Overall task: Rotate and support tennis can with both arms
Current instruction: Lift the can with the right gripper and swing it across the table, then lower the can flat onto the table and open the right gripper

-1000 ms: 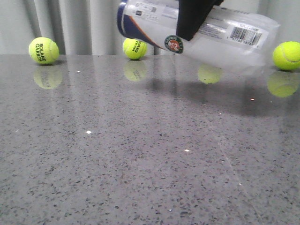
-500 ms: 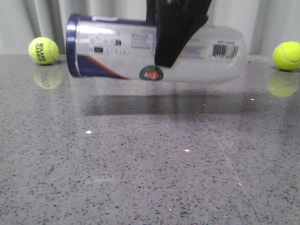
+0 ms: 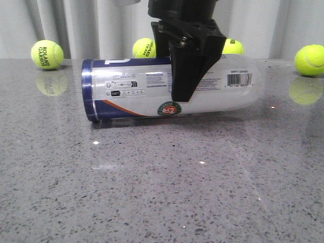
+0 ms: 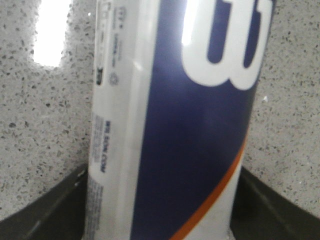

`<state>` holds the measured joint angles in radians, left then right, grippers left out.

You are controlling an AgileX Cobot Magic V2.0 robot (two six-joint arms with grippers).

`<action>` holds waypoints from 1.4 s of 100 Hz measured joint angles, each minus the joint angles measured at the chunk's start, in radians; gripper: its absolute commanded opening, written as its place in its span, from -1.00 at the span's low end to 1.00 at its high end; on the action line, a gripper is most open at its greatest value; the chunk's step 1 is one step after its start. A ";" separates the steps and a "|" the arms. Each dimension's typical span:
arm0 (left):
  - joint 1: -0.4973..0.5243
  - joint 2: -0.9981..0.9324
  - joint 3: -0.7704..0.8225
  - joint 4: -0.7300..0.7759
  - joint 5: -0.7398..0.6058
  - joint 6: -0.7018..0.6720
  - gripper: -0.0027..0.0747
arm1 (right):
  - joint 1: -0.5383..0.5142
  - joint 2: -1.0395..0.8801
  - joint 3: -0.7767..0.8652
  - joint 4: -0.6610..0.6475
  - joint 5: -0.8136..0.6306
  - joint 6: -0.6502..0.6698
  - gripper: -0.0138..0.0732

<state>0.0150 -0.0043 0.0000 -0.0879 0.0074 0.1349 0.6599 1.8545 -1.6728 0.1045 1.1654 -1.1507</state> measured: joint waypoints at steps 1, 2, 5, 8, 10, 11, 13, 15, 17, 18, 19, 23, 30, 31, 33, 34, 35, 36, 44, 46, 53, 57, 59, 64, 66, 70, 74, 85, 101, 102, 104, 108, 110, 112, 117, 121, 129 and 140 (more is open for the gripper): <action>0.000 0.000 0.000 0.000 0.000 0.000 -0.98 | 0.000 0.000 0.000 0.000 0.000 0.000 0.26; 0.000 0.000 0.000 0.000 0.000 0.000 -0.98 | 0.000 0.000 0.000 0.000 -0.002 0.000 0.27; 0.000 0.000 0.000 0.000 0.000 0.000 -0.98 | 0.000 0.000 0.000 0.000 -0.002 0.000 0.31; 0.000 0.000 0.000 0.000 0.000 0.000 -0.98 | 0.000 0.000 0.000 0.000 -0.004 0.000 0.37; 0.000 0.000 0.000 0.000 0.000 0.000 -0.98 | 0.000 0.000 0.000 0.000 -0.006 0.000 0.43; 0.000 0.000 0.000 0.000 0.000 0.000 -0.98 | 0.000 0.000 0.000 0.000 -0.005 0.000 0.48; 0.000 0.000 0.000 0.000 0.000 0.000 -0.98 | 0.000 0.000 0.000 0.000 -0.006 0.000 0.55; 0.000 0.000 0.000 0.000 0.000 0.000 -0.98 | 0.000 0.000 0.000 0.000 -0.006 0.000 0.59; 0.000 0.000 0.000 0.000 0.000 0.000 -0.98 | 0.000 0.000 0.000 0.000 -0.008 0.000 0.67; 0.000 0.000 0.000 0.000 0.000 0.000 -0.98 | 0.000 0.000 0.000 0.000 -0.008 0.000 0.71; 0.000 0.000 0.000 0.000 0.000 0.000 -0.98 | 0.000 0.000 0.000 0.000 -0.008 0.000 0.74; 0.000 0.000 0.000 0.000 0.000 0.000 -0.98 | 0.000 0.000 0.000 0.000 -0.008 0.000 0.85; 0.000 0.000 0.000 0.000 0.000 0.000 -0.98 | 0.000 0.001 0.000 0.000 -0.008 0.000 0.81; 0.000 0.000 0.000 0.000 0.000 0.000 -0.98 | 0.000 0.001 0.000 0.000 -0.008 -0.002 0.81; 0.000 0.000 0.000 0.000 0.000 0.000 -0.98 | 0.000 0.001 0.000 0.000 -0.010 -0.002 0.80; 0.000 0.000 0.000 0.000 0.000 0.000 -0.98 | 0.000 0.001 0.000 0.000 -0.010 -0.002 0.80; 0.000 0.000 0.000 0.000 0.000 0.000 -0.98 | 0.000 0.001 0.000 0.000 -0.010 -0.002 0.80; 0.000 0.000 0.000 0.000 0.000 0.000 -0.98 | 0.000 0.001 0.000 0.000 -0.010 -0.002 0.80; 0.000 0.000 0.000 0.000 0.000 0.000 -0.98 | 0.000 0.001 0.000 0.000 -0.012 -0.002 0.80; 0.000 0.000 0.000 0.000 0.000 0.000 -0.98 | 0.000 0.001 0.000 0.000 -0.012 -0.002 0.80; 0.000 0.000 0.000 0.000 0.000 0.000 -0.98 | 0.000 0.001 0.000 0.000 -0.012 -0.002 0.80; 0.000 0.000 0.000 0.000 0.000 0.000 -0.98 | 0.000 0.001 0.000 0.000 -0.012 -0.002 0.80; 0.000 0.000 0.000 0.000 0.000 0.000 -0.98 | 0.000 0.001 0.000 0.000 -0.012 -0.002 0.80; 0.000 0.000 0.000 0.000 0.000 0.000 -0.98 | 0.000 0.001 0.000 0.000 -0.012 -0.002 0.80; 0.000 0.000 0.000 0.000 0.000 0.000 -0.98 | 0.000 0.001 0.000 0.000 -0.012 -0.002 0.80; 0.000 0.000 0.000 0.000 0.000 0.000 -0.98 | 0.000 0.001 0.000 0.000 -0.006 -0.002 0.80; 0.000 0.000 0.000 0.000 0.000 0.000 -0.98 | 0.000 0.001 0.000 0.000 -0.005 -0.002 0.80; 0.000 0.000 0.000 0.000 0.000 0.000 -0.98 | 0.000 -0.007 0.000 -0.001 0.003 -0.002 0.80; 0.000 0.000 0.000 0.000 0.000 0.000 -0.98 | 0.000 -0.030 0.000 -0.006 0.010 -0.004 0.80; 0.000 0.000 0.000 0.000 0.000 0.000 -0.98 | 0.000 -0.030 0.000 -0.006 0.010 -0.004 0.80; 0.000 0.000 0.000 0.000 0.000 0.000 -0.98 | 0.000 -0.035 0.000 -0.006 0.013 -0.004 0.80; 0.000 0.000 0.000 0.000 0.000 0.000 -0.98 | 0.000 -0.039 -0.001 -0.008 0.017 -0.004 0.80; 0.000 0.000 0.000 0.000 0.000 0.000 -0.98 | 0.000 -0.043 -0.001 -0.008 0.020 -0.004 0.80; 0.000 0.000 0.000 0.000 0.000 0.000 -0.98 | 0.000 -0.045 -0.001 -0.011 0.022 -0.004 0.80; 0.000 0.000 0.000 0.000 0.000 0.000 -0.98 | 0.000 -0.054 -0.001 -0.013 0.030 -0.004 0.80; 0.000 0.000 0.000 0.000 0.000 0.000 -0.98 | 0.000 -0.064 -0.001 -0.015 0.037 -0.004 0.80; 0.000 0.000 0.000 0.000 0.000 0.000 -0.98 | 0.000 -0.082 -0.001 -0.018 0.053 -0.004 0.80; 0.000 0.000 0.000 0.000 0.000 0.000 -0.98 | 0.000 -0.115 -0.001 -0.018 0.063 0.018 0.80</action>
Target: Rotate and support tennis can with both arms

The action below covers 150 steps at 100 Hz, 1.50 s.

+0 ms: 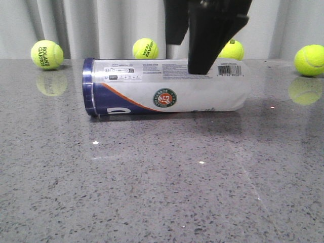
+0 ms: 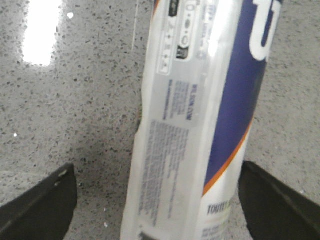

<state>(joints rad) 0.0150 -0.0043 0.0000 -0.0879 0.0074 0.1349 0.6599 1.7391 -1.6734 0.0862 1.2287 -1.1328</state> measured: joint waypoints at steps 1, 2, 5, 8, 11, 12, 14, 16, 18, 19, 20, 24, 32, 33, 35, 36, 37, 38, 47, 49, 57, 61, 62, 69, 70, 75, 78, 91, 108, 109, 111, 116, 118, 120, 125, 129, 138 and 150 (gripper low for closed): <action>0.000 0.000 0.000 0.000 0.000 0.000 -0.98 | 0.000 -0.005 0.000 0.000 0.000 0.003 0.80; 0.000 0.000 0.000 0.000 0.000 0.000 -0.98 | 0.000 -0.007 0.000 0.000 0.000 0.011 0.80; 0.000 0.000 0.000 0.000 0.000 0.000 -0.98 | 0.000 -0.016 0.000 -0.001 0.002 0.030 0.80; 0.000 0.000 0.000 0.000 0.000 0.000 -0.98 | 0.000 -0.027 0.000 -0.001 0.003 0.053 0.80; 0.000 0.000 0.000 0.000 0.000 0.000 -0.98 | 0.000 -0.036 0.000 -0.004 0.005 0.082 0.80; 0.000 0.000 0.000 0.000 0.000 0.000 -0.98 | 0.000 -0.038 0.000 -0.006 0.007 0.098 0.80; 0.000 0.000 0.000 0.000 0.000 0.000 -0.98 | 0.000 -0.044 0.000 -0.006 0.006 0.126 0.80; 0.000 0.000 0.000 0.000 0.000 0.000 -0.98 | 0.000 -0.051 0.000 -0.010 0.007 0.156 0.80; 0.000 0.000 0.000 0.000 0.000 0.000 -0.98 | 0.000 -0.056 0.000 -0.015 0.007 0.178 0.80; 0.000 0.000 0.000 0.000 0.000 0.000 -0.98 | 0.000 -0.056 0.000 -0.018 0.009 0.202 0.80; 0.000 0.000 0.000 0.000 0.000 0.000 -0.98 | 0.000 -0.061 0.000 -0.020 0.009 0.213 0.80; 0.000 0.000 0.000 0.000 0.000 0.000 -0.98 | 0.000 -0.069 0.000 -0.036 0.010 0.293 0.80; 0.000 0.000 0.000 0.000 0.000 0.000 -0.98 | 0.000 -0.089 0.000 -0.086 0.012 0.455 0.80; 0.000 0.000 0.000 0.000 0.000 0.000 -0.98 | 0.000 -0.091 0.000 -0.096 0.014 0.488 0.80; 0.000 0.000 0.000 0.000 0.000 0.000 -0.98 | 0.000 -0.093 0.000 -0.108 0.014 0.537 0.80; 0.000 0.000 0.000 0.000 0.000 0.000 -0.98 | 0.000 -0.097 0.000 -0.118 0.014 0.554 0.80; 0.000 0.000 0.000 0.000 0.000 0.000 -0.98 | 0.000 -0.099 0.000 -0.123 0.014 0.588 0.80; 0.000 0.000 0.000 0.000 0.000 0.000 -0.98 | -0.002 -0.099 0.000 -0.133 0.015 0.604 0.80; 0.000 0.000 0.000 0.000 0.000 0.000 -0.98 | -0.017 -0.112 0.000 -0.194 0.016 0.792 0.70; 0.000 0.000 0.000 0.000 0.000 0.000 -0.98 | -0.023 -0.115 0.000 -0.199 0.016 0.825 0.65; 0.000 0.000 0.000 0.000 0.000 0.000 -0.98 | -0.046 -0.126 0.000 -0.219 0.016 0.923 0.32; 0.000 0.000 0.000 0.000 0.000 0.000 -0.98 | -0.058 -0.131 0.000 -0.222 0.016 0.965 0.14; 0.000 0.000 0.000 0.000 0.000 0.000 -0.98 | -0.060 -0.133 0.000 -0.224 0.016 0.971 0.06; 0.000 0.000 0.000 0.000 0.000 0.000 -0.98 | -0.080 -0.145 0.000 -0.227 0.016 1.027 -0.34; 0.000 0.000 0.000 0.000 0.000 0.000 -0.98 | -0.082 -0.148 0.000 -0.227 0.016 1.037 -0.37; 0.000 0.000 0.000 0.000 0.000 0.000 -0.98 | -0.095 -0.157 0.000 -0.227 0.017 1.068 -0.63; 0.000 0.000 0.000 0.000 0.000 0.000 -0.98 | -0.102 -0.165 0.000 -0.227 0.017 1.083 -0.79; 0.000 0.000 0.000 0.000 0.000 0.000 -0.98 | -0.127 -0.195 0.000 -0.227 0.018 1.144 -0.84; 0.000 0.000 0.000 0.000 0.000 0.000 -0.98 | -0.141 -0.237 0.000 -0.228 0.022 1.181 -0.84; 0.000 0.000 0.000 0.000 0.000 0.000 -0.98 | -0.141 -0.239 0.000 -0.228 0.022 1.181 -0.84; 0.000 0.000 0.000 0.000 0.000 0.000 -0.98 | -0.141 -0.245 0.005 -0.228 0.022 1.183 -0.84; 0.000 0.000 0.000 0.000 0.000 0.000 -0.98 | -0.141 -0.265 0.020 -0.228 0.022 1.188 -0.84; 0.000 0.000 0.000 0.000 0.000 0.000 -0.98 | -0.141 -0.276 0.030 -0.228 0.022 1.191 -0.84; 0.000 0.000 0.000 0.000 0.000 0.000 -0.98 | -0.141 -0.288 0.042 -0.228 0.022 1.192 -0.84; 0.000 0.000 0.000 0.000 0.000 0.000 -0.98 | -0.141 -0.320 0.077 -0.228 0.014 1.195 -0.84; 0.000 0.000 0.000 0.000 0.000 0.000 -0.98 | -0.141 -0.353 0.113 -0.228 -0.006 1.197 -0.84; 0.000 0.000 0.000 0.000 0.000 0.000 -0.98 | -0.141 -0.430 0.197 -0.228 -0.074 1.208 -0.84; 0.000 0.000 0.000 0.000 0.000 0.000 -0.98 | -0.141 -0.558 0.344 -0.228 -0.182 1.224 -0.84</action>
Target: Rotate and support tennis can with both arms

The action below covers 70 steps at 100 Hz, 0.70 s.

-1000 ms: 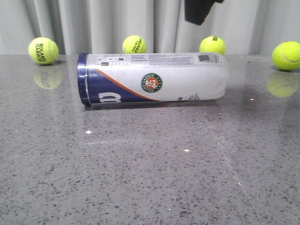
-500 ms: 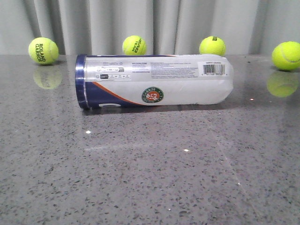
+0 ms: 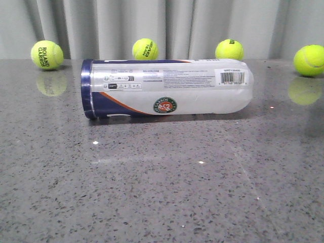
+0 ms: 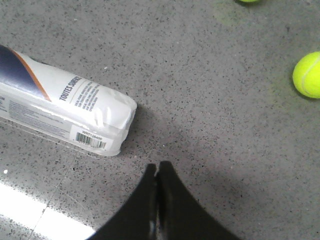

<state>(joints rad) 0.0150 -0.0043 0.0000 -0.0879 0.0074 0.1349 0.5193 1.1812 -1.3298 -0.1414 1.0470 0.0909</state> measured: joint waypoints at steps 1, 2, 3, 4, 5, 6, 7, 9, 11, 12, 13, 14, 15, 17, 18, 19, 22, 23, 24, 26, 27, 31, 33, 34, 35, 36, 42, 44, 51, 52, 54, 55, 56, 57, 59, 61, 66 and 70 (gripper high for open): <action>0.000 0.000 0.000 0.000 0.000 0.000 -0.98 | 0.000 -0.007 0.009 0.000 -0.007 0.000 -0.84; 0.000 0.000 0.000 0.000 0.000 0.000 -0.98 | 0.000 -0.014 0.018 0.000 -0.020 0.003 -0.84; 0.000 0.000 0.000 0.000 0.000 0.000 -0.98 | 0.000 -0.029 0.035 0.000 -0.028 0.004 -0.84; 0.000 0.000 0.000 0.000 0.000 0.000 -0.98 | 0.000 -0.036 0.044 0.000 -0.042 0.006 -0.84; 0.000 0.000 0.000 0.000 0.000 0.000 -0.98 | 0.000 -0.051 0.063 0.000 -0.049 0.006 -0.84; 0.000 0.000 0.000 0.000 0.000 0.000 -0.98 | 0.000 -0.058 0.072 0.000 -0.056 0.006 -0.84; 0.000 0.000 0.000 0.000 0.000 0.000 -0.98 | 0.000 -0.073 0.090 0.000 -0.071 0.008 -0.84; 0.000 0.000 0.000 0.000 0.000 0.000 -0.98 | 0.000 -0.087 0.109 0.000 -0.093 0.011 -0.84; 0.000 0.000 0.000 0.000 0.000 0.000 -0.98 | 0.000 -0.109 0.136 0.000 -0.115 0.011 -0.84; 0.000 0.000 0.000 0.000 0.000 0.000 -0.98 | 0.000 -0.123 0.155 0.000 -0.122 0.011 -0.84; 0.000 0.000 0.000 0.000 0.000 0.000 -0.98 | 0.000 -0.130 0.165 0.000 -0.129 0.013 -0.84; 0.000 0.000 0.000 0.000 0.000 0.000 -0.98 | 0.000 -0.144 0.183 0.000 -0.143 0.013 -0.84; 0.000 0.000 0.000 0.000 0.000 0.000 -0.98 | 0.000 -0.151 0.192 0.000 -0.149 0.013 -0.84; 0.000 0.000 0.000 0.000 0.000 0.000 -0.98 | 0.000 -0.173 0.220 0.000 -0.169 0.015 -0.84; 0.000 0.000 0.000 0.000 0.000 0.000 -0.98 | 0.000 -0.180 0.228 0.000 -0.182 0.015 -0.84; 0.000 0.000 0.000 0.000 0.000 0.000 -0.98 | 0.000 -0.194 0.247 0.000 -0.188 0.017 -0.84; 0.000 0.000 0.000 0.000 0.000 0.000 -0.98 | 0.000 -0.222 0.282 0.000 -0.210 0.017 -0.84; 0.000 0.000 0.000 0.000 0.000 0.000 -0.98 | 0.000 -0.229 0.290 0.000 -0.221 0.017 -0.84; 0.000 0.000 0.000 0.000 0.000 0.000 -0.98 | 0.000 -0.243 0.307 0.000 -0.227 0.017 -0.84; 0.000 0.000 0.000 0.000 0.000 0.000 -0.98 | 0.000 -0.263 0.333 0.000 -0.242 0.017 -0.84; 0.000 0.000 0.000 0.000 0.000 0.000 -0.98 | 0.000 -0.270 0.341 0.000 -0.248 0.017 -0.84; 0.000 0.000 0.000 0.000 0.000 0.000 -0.98 | 0.000 -0.310 0.390 0.000 -0.277 0.017 -0.84; 0.000 0.000 0.000 0.000 0.000 0.000 -0.98 | 0.000 -0.331 0.413 0.000 -0.291 0.017 -0.84; 0.000 0.000 0.000 0.000 0.000 0.000 -0.98 | 0.000 -0.338 0.421 0.000 -0.296 0.017 -0.84; 0.000 0.000 0.000 0.000 0.000 0.000 -0.98 | 0.000 -0.352 0.436 0.000 -0.305 0.017 -0.84; 0.000 0.000 0.000 0.000 0.000 0.000 -0.98 | 0.000 -0.359 0.444 0.000 -0.310 0.017 -0.84; 0.000 0.000 0.000 0.000 0.000 0.000 -0.98 | 0.000 -0.422 0.510 0.000 -0.349 0.017 -0.84; 0.000 0.000 0.000 0.000 0.000 0.000 -0.98 | 0.000 -0.437 0.524 0.000 -0.361 0.017 -0.84; 0.000 0.000 0.000 0.000 0.000 0.000 -0.98 | 0.000 -0.512 0.589 0.000 -0.396 0.017 -0.84; 0.000 0.000 0.000 0.000 0.000 0.000 -0.98 | 0.000 -0.528 0.602 0.000 -0.399 0.017 -0.84; 0.000 0.000 0.000 0.000 0.000 0.000 -0.98 | 0.000 -0.551 0.620 0.000 -0.406 0.017 -0.84; 0.000 0.000 0.000 0.000 0.000 0.000 -0.98 | 0.000 -0.559 0.626 0.000 -0.409 0.017 -0.84; 0.000 0.000 0.000 0.000 0.000 0.000 -0.98 | 0.000 -0.576 0.638 0.000 -0.413 0.017 -0.84; 0.000 0.000 0.000 0.000 0.000 0.000 -0.98 | 0.000 -0.584 0.643 0.000 -0.413 0.017 -0.84; 0.000 0.000 0.000 0.000 0.000 0.000 -0.98 | 0.000 -0.609 0.660 0.000 -0.420 0.017 -0.84; 0.000 0.000 0.000 0.000 0.000 0.000 -0.98 | 0.000 -0.634 0.676 0.000 -0.426 0.017 -0.84; 0.000 0.000 0.000 0.000 0.000 0.000 -0.98 | 0.000 -0.690 0.712 0.000 -0.436 0.017 -0.84; 0.000 0.000 0.000 0.000 0.000 0.000 -0.98 | 0.000 -0.736 0.740 0.000 -0.443 0.017 -0.84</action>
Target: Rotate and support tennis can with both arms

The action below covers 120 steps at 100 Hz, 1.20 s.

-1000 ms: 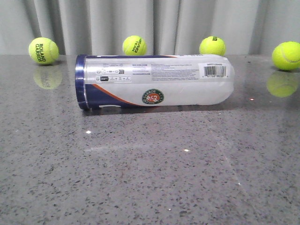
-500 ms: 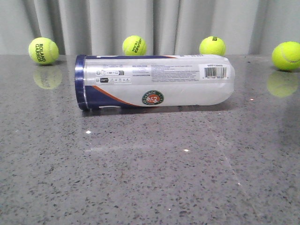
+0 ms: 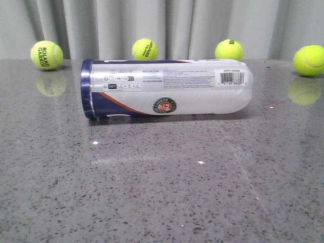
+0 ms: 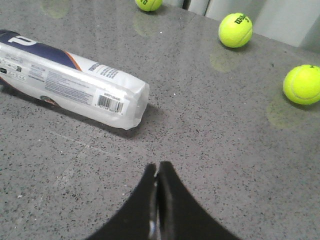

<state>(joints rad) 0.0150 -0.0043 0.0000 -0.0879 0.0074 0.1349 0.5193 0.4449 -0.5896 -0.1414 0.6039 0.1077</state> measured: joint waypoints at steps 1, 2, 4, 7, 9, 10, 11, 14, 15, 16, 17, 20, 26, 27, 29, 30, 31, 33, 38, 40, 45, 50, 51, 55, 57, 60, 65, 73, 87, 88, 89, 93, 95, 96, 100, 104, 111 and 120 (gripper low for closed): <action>0.000 0.000 0.000 0.000 0.000 0.000 -0.98 | 0.000 -0.008 0.004 0.000 0.000 0.000 -0.84; 0.000 0.000 0.000 0.000 0.000 0.000 -0.98 | 0.000 -0.023 0.009 0.000 -0.002 0.000 -0.84; 0.000 0.000 0.000 0.000 0.000 0.000 -0.98 | 0.000 -0.038 0.021 0.000 -0.005 0.000 -0.84; 0.000 0.000 0.000 0.000 0.000 0.000 -0.98 | 0.000 -0.076 0.040 0.000 -0.005 0.000 -0.84; 0.000 0.000 0.000 0.000 0.000 0.000 -0.98 | 0.000 -0.098 0.046 0.000 -0.006 0.000 -0.84; 0.000 0.000 0.000 0.000 0.000 0.000 -0.98 | 0.000 -0.106 0.052 0.000 -0.006 0.000 -0.84; 0.000 0.000 0.000 0.000 0.000 0.000 -0.98 | 0.000 -0.113 0.055 0.000 -0.006 0.000 -0.84; 0.000 0.000 0.000 0.000 0.000 0.000 -0.98 | 0.000 -0.148 0.068 0.000 -0.006 0.000 -0.84; 0.000 0.000 0.000 0.000 0.000 0.000 -0.98 | 0.000 -0.155 0.071 0.000 -0.006 0.000 -0.84; 0.000 0.000 0.000 0.000 0.000 0.000 -0.98 | 0.000 -0.169 0.073 0.000 -0.008 0.000 -0.84; 0.000 0.000 0.000 0.000 0.000 0.000 -0.98 | 0.000 -0.175 0.077 0.000 -0.008 0.000 -0.84; 0.000 0.000 0.000 0.000 0.000 0.000 -0.98 | 0.000 -0.200 0.083 -0.002 -0.008 0.000 -0.84; 0.000 0.000 0.000 0.000 0.000 0.000 -0.98 | 0.000 -0.246 0.094 -0.002 -0.008 0.000 -0.84; 0.000 0.000 0.000 -0.002 0.000 0.000 -0.98 | 0.000 -0.250 0.096 -0.002 -0.008 0.000 -0.84; 0.000 0.000 0.000 -0.006 0.000 0.000 -0.98 | 0.000 -0.261 0.097 -0.002 -0.008 0.000 -0.84; 0.000 0.000 0.000 -0.006 0.000 0.000 -0.98 | 0.000 -0.268 0.097 -0.002 -0.008 0.000 -0.84; 0.000 0.000 0.000 -0.009 0.000 0.000 -0.98 | 0.000 -0.271 0.099 -0.002 -0.008 0.000 -0.84; 0.000 0.000 0.000 -0.012 0.000 0.000 -0.98 | 0.000 -0.279 0.099 -0.002 -0.008 0.000 -0.84; 0.000 0.000 0.000 -0.027 0.000 0.000 -0.98 | 0.000 -0.289 0.099 -0.002 -0.008 0.000 -0.84; 0.000 0.000 0.000 -0.033 0.000 0.000 -0.98 | 0.000 -0.292 0.099 -0.002 -0.008 0.000 -0.84; 0.000 0.000 -0.001 -0.044 0.004 0.000 -0.98 | 0.000 -0.292 0.099 -0.002 -0.008 0.000 -0.84; 0.000 0.000 -0.003 -0.051 0.017 0.000 -0.98 | 0.000 -0.292 0.099 -0.002 -0.008 0.000 -0.84; 0.000 0.000 -0.005 -0.050 0.022 0.000 -0.98 | 0.000 -0.292 0.099 -0.002 -0.008 0.000 -0.84; 0.000 0.000 -0.012 -0.052 0.043 0.000 -0.98 | 0.000 -0.292 0.099 -0.002 -0.008 0.000 -0.84; 0.000 0.000 -0.018 -0.052 0.059 0.000 -0.98 | 0.000 -0.292 0.099 -0.002 -0.008 0.000 -0.84; 0.000 0.004 -0.032 -0.054 0.082 0.000 -0.98 | 0.000 -0.292 0.099 -0.002 -0.008 0.000 -0.84; 0.000 0.021 -0.066 -0.064 0.128 0.000 -0.98 | 0.000 -0.292 0.099 -0.004 -0.008 0.002 -0.84; 0.000 0.069 -0.147 -0.086 0.194 0.000 -0.98 | 0.000 -0.292 0.099 -0.004 -0.008 0.002 -0.84; 0.000 0.200 -0.296 -0.098 0.331 0.000 -0.98 | 0.000 -0.292 0.099 -0.004 -0.008 0.002 -0.84; 0.000 0.215 -0.303 -0.098 0.337 0.000 -0.98 | 0.000 -0.292 0.099 -0.004 -0.008 0.002 -0.84; 0.000 0.222 -0.310 -0.098 0.347 0.000 -0.98 | 0.000 -0.292 0.099 -0.004 -0.008 0.002 -0.84; 0.000 0.268 -0.350 -0.098 0.377 0.000 -0.98 | 0.000 -0.292 0.099 -0.004 -0.008 0.002 -0.84; 0.000 0.291 -0.370 -0.098 0.387 0.000 -0.97 | 0.000 -0.292 0.099 -0.004 -0.008 0.002 -0.84; 0.000 0.298 -0.376 -0.099 0.396 0.000 -0.97 | 0.000 -0.292 0.099 -0.004 -0.008 0.002 -0.84; 0.000 0.344 -0.413 -0.099 0.421 0.000 -0.93 | 0.000 -0.292 0.099 -0.004 -0.008 0.002 -0.84; 0.000 0.381 -0.447 -0.099 0.440 0.000 -0.83 | 0.000 -0.292 0.099 -0.004 -0.008 0.002 -0.84; 0.000 0.452 -0.498 -0.099 0.467 0.000 -0.51 | 0.000 -0.292 0.099 -0.004 -0.008 0.002 -0.84; 0.000 0.531 -0.546 -0.101 0.484 0.000 0.08 | 0.000 -0.292 0.099 -0.004 -0.008 0.002 -0.84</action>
<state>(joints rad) 0.0150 0.5263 -0.5461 -0.1888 0.4914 0.1349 0.5193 0.1533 -0.4909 -0.1452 0.5956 0.1099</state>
